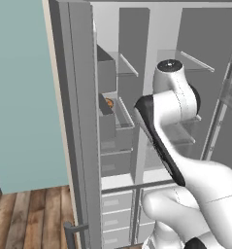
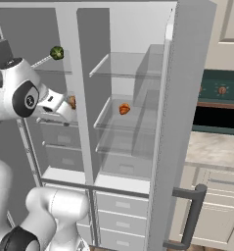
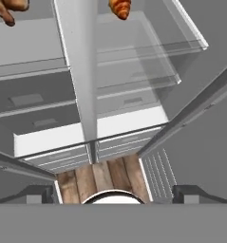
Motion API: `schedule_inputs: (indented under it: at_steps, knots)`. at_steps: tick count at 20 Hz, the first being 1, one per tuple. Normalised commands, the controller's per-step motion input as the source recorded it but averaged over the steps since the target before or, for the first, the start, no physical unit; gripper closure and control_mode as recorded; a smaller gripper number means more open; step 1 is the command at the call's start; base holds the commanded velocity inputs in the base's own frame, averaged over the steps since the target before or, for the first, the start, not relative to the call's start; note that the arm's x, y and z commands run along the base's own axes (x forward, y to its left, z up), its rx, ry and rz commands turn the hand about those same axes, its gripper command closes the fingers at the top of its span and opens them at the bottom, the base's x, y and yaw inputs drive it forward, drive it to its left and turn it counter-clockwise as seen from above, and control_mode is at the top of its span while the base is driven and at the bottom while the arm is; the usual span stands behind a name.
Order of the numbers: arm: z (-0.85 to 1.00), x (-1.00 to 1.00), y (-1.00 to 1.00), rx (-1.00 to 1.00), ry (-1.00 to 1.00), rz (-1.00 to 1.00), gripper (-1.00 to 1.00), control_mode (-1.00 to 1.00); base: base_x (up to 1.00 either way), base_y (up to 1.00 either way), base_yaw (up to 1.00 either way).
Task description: There's a chicken drumstick in the fridge that needs to be moved to the freezer for freezing. Pick up the chicken drumstick from the fridge, place it on any shelf in the freezer, and close the fridge and freezer doors when done.
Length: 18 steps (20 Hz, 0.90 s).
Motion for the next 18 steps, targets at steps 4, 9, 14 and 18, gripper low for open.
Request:
schedule_inputs:
  at_steps: [4, 9, 14, 18]
  knots:
    - [-0.06, -0.69, -0.15, 0.08, -0.05, 0.0, -1.0, -1.0, 0.0, 0.0, 0.0]
    - [-0.04, -0.2, -0.3, 0.05, 0.03, 0.09, -1.0, -1.0, 0.0, 0.0, 0.0]
    - [0.0, -0.01, -0.02, 0.0, 0.1, 0.11, -1.0, -1.0, 0.0, 0.0, 0.0]
    - [0.0, -0.03, 0.0, 0.0, 0.15, 0.16, -1.0, -1.0, 0.0, 0.0, 0.0]
